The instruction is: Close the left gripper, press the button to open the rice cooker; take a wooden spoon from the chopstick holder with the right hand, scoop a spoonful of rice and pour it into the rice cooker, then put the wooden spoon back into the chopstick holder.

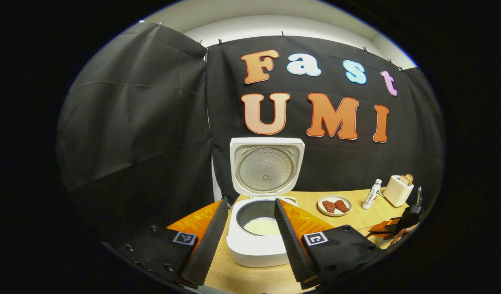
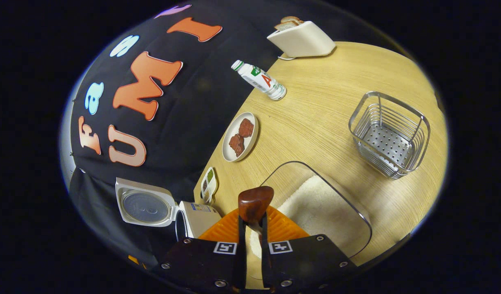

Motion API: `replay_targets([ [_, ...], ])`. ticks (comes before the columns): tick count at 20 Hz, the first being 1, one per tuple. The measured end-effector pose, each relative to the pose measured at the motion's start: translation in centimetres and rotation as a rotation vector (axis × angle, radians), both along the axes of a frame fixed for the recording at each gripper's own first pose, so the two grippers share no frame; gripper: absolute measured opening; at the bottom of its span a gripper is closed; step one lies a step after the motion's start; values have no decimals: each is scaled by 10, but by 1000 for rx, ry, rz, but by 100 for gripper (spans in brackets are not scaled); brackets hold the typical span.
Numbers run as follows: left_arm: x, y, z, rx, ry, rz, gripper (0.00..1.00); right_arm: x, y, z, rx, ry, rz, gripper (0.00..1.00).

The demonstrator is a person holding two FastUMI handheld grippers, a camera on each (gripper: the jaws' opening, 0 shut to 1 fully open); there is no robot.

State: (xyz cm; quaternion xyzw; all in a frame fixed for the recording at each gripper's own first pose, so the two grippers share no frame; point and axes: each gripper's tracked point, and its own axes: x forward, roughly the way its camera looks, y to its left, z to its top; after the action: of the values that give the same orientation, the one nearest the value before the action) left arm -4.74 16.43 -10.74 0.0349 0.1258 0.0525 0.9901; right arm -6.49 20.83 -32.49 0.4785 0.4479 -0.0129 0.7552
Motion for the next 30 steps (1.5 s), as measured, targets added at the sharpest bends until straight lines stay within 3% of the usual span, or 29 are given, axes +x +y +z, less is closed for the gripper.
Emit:
replay_targets([
  [7,-1,-18,5,19,-1,-21,80,1,-23,10,144,-41,-21,14],
  [8,-1,-22,5,21,-2,-22,80,3,-28,13,151,-56,-16,19],
  [9,0,-26,8,22,-6,-25,80,4,-32,18,162,-74,-11,14],
  [11,0,-33,10,27,-9,-35,80,9,-42,27,191,-105,-16,14],
  [20,2,-63,20,46,-29,-72,80,33,-90,66,453,-152,-182,14],
  [27,1,-70,23,35,-42,-75,80,52,-73,107,645,-170,-219,14],
  [28,1,-69,23,31,-43,-70,80,58,-67,117,679,-178,-221,18],
  [30,0,-65,24,23,-46,-62,80,62,-53,129,702,-196,-196,14],
])
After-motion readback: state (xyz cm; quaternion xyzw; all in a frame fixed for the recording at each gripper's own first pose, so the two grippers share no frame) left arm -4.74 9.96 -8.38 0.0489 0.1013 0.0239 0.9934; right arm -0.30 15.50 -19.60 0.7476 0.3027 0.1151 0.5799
